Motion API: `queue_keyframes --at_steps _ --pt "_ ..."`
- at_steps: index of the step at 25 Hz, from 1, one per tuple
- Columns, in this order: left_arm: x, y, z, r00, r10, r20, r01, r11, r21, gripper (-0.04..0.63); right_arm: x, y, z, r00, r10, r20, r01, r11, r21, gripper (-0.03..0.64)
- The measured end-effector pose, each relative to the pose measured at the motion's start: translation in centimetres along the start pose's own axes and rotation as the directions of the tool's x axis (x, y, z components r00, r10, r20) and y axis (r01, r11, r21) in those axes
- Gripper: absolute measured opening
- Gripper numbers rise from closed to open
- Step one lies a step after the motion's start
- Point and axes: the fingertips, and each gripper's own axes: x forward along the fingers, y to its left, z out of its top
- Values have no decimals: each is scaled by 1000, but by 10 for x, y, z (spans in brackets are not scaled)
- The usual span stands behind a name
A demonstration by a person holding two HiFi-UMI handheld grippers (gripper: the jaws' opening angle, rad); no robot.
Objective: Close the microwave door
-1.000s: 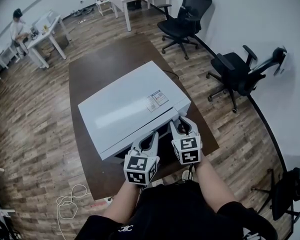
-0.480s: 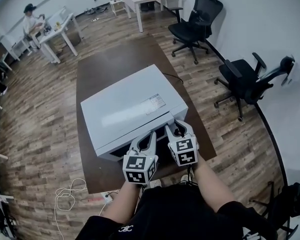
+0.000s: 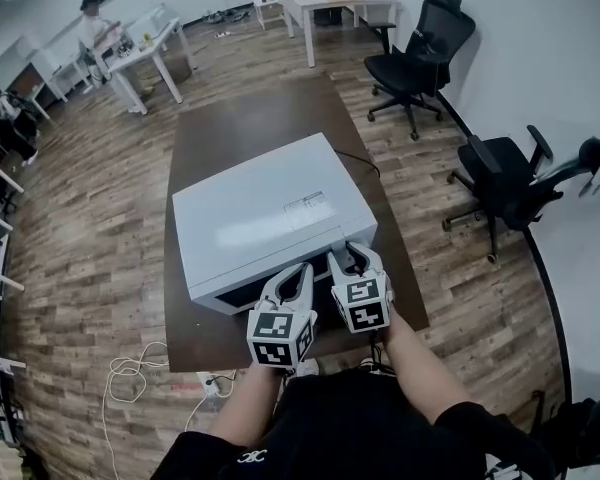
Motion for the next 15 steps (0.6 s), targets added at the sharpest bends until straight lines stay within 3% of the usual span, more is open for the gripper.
queue_keyframes --at_steps 3,5,7,11,15 --pt "3 -5 3 1000 15 5 -15 1000 1 11 -8 -1 10 999 20 38 -20 1000 -18 137" --pt "5 -8 5 1000 19 8 -19 1000 1 11 -19 -3 23 996 19 92 -17 1000 -22 55" --pt "6 -12 7 1000 21 11 -21 1000 4 11 -32 -1 39 987 30 157 -27 999 -22 14" --pt "7 -16 12 999 27 22 -27 1000 9 11 -56 3 68 961 76 264 -82 997 10 8" --pt "6 -15 14 999 40 26 -40 999 10 11 -73 2 76 950 102 295 -120 992 43 8"
